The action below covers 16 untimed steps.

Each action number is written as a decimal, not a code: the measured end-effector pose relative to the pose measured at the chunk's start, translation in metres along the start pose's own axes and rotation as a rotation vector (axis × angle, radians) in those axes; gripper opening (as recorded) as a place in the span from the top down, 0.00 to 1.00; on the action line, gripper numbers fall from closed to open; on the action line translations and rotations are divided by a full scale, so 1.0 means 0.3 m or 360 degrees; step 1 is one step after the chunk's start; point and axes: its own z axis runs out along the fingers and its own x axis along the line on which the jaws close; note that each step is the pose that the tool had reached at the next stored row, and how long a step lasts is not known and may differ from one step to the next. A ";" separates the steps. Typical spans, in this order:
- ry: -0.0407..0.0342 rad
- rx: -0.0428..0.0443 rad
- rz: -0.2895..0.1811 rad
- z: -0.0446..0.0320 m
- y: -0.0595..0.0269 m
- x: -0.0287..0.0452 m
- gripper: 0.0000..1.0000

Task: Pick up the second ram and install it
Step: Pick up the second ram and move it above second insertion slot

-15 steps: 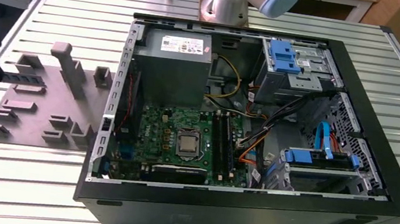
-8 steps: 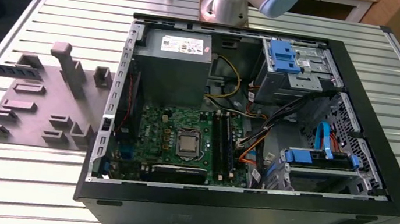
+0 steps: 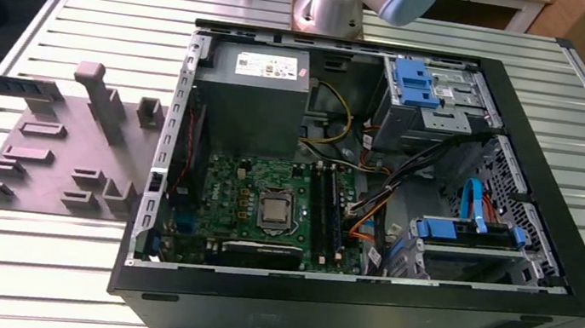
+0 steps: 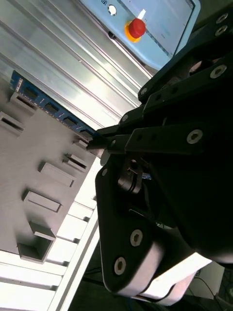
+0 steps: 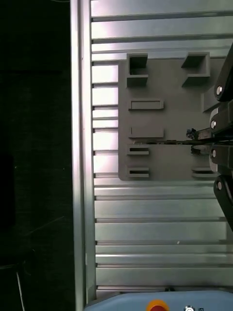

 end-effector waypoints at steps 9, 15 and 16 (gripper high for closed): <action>0.0001 0.0000 0.0000 -0.116 0.004 -0.011 0.86; 0.0003 0.0000 0.0000 -0.196 0.006 -0.014 0.86; 0.0003 0.0000 0.0000 -0.207 0.007 -0.015 0.86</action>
